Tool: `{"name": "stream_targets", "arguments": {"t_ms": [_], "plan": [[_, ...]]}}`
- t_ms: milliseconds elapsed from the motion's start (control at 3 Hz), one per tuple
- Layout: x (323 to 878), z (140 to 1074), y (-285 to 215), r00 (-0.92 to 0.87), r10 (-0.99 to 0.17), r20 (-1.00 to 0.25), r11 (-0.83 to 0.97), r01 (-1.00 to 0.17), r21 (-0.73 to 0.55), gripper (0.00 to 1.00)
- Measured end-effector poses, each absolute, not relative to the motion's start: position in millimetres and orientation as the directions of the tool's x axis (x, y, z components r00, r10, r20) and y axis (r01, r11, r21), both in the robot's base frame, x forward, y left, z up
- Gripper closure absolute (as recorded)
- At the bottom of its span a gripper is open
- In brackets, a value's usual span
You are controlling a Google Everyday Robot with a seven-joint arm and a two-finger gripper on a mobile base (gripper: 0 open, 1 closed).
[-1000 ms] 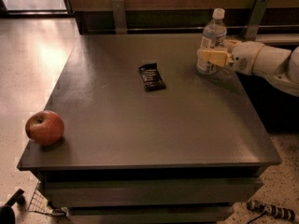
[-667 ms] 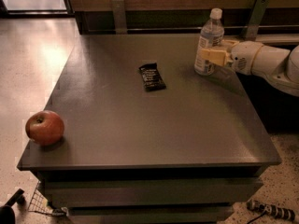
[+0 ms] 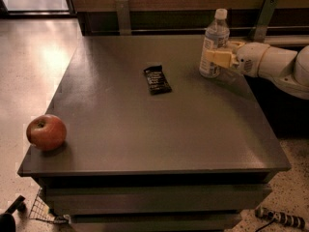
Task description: Move blue plastic bottle near apple
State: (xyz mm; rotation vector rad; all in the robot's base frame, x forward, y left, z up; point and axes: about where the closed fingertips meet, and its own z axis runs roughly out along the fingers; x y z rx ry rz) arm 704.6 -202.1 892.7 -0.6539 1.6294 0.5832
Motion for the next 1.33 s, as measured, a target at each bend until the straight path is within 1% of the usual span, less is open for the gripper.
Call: {"name": "stream_targets", "arguments": {"t_ms": [333,667,1000,1333], "plan": [[703.8,904.1,-196.6,-0.124,-0.125,-0.984,0.711,-0.703,-0.002,1.0],[689.4,942.4,-176.9,-0.152,-0.194,-0.969,0.698,-0.715,-0.027,1.0],[664.9,963.3,-152.9,-0.174,-0.18,-0.968,0.679,-0.734,0.005,1.0],[626.9,976.8,-124.4,-0.164,-0.15,-0.975,0.659,-0.752,0.025,1.0]]}}
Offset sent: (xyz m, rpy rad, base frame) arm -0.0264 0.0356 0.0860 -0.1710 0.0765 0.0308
